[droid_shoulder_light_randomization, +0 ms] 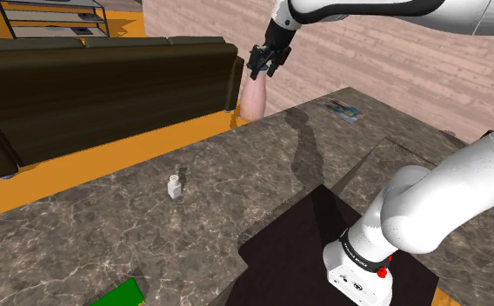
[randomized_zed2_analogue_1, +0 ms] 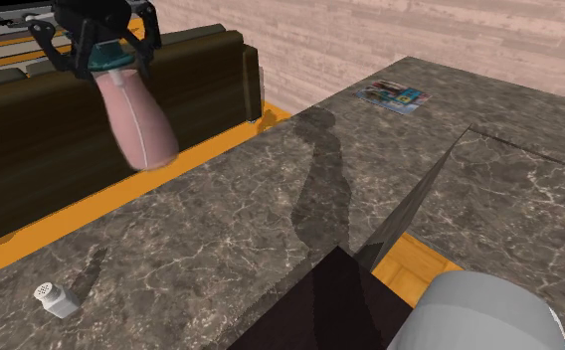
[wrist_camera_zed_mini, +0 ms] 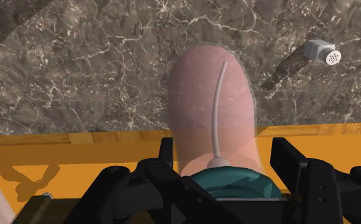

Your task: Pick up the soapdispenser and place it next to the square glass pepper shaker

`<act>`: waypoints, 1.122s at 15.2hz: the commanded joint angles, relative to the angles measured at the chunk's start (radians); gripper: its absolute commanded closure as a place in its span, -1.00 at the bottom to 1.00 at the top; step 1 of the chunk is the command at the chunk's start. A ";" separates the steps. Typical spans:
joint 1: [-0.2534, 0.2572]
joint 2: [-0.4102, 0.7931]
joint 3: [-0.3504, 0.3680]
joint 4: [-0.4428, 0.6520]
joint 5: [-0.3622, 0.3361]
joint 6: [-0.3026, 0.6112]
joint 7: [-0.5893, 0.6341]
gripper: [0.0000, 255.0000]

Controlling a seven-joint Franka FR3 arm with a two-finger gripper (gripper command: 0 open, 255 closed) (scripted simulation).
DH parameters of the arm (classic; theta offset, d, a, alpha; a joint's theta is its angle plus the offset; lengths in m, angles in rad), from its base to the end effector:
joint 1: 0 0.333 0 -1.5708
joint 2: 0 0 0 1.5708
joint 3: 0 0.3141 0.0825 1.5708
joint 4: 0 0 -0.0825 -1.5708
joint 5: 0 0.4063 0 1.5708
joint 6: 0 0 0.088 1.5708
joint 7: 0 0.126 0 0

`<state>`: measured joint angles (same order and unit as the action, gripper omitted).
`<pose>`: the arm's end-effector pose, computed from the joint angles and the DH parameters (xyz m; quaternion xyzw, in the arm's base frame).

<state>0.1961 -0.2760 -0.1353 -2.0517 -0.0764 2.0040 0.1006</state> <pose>0.5230 0.0205 0.5516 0.9934 -0.0073 0.1139 0.0085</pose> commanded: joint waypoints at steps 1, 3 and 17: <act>0.016 0.053 0.025 0.055 0.005 -0.003 0.039 1.00; 0.031 0.103 0.047 0.107 0.006 -0.008 0.076 1.00; 0.124 0.446 0.143 0.498 -0.022 -0.070 0.269 1.00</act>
<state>0.3188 0.1622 0.0073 -1.5542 -0.0970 1.9254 0.3651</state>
